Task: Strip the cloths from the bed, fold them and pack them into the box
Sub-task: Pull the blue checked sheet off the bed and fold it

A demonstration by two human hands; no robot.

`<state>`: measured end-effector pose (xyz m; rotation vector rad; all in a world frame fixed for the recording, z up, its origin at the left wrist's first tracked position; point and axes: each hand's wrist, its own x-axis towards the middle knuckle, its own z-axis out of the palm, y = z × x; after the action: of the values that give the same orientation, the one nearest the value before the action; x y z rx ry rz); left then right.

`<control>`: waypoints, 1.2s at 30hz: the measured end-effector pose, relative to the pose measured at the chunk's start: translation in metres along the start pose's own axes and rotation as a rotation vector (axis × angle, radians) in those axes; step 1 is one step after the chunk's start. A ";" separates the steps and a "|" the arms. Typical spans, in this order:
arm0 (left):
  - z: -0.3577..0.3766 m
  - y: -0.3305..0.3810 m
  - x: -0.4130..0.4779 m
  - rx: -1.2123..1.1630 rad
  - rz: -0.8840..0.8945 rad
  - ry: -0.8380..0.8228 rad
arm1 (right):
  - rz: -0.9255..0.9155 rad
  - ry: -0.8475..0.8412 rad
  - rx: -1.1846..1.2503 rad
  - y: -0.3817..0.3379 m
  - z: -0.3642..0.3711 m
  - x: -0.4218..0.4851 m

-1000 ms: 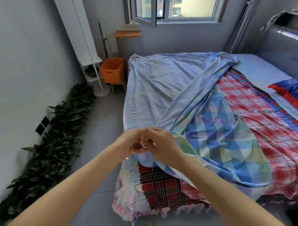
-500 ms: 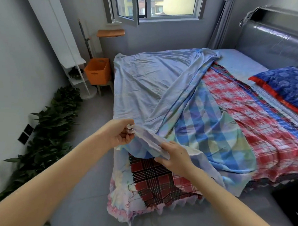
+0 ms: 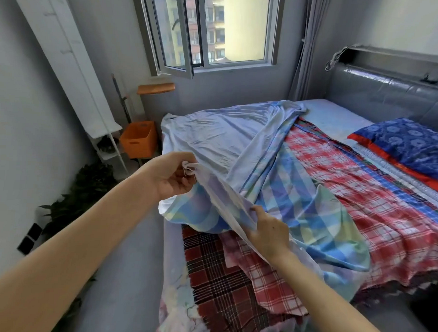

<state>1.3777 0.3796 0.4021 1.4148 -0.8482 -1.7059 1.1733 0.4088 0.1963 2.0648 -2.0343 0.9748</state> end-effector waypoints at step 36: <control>0.053 0.087 -0.015 -0.168 0.111 0.022 | -0.214 0.297 0.150 0.004 -0.022 0.010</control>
<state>1.3390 0.3511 0.4927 1.2490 -0.7394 -1.6339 1.1604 0.4098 0.2170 2.0088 -1.6049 1.3331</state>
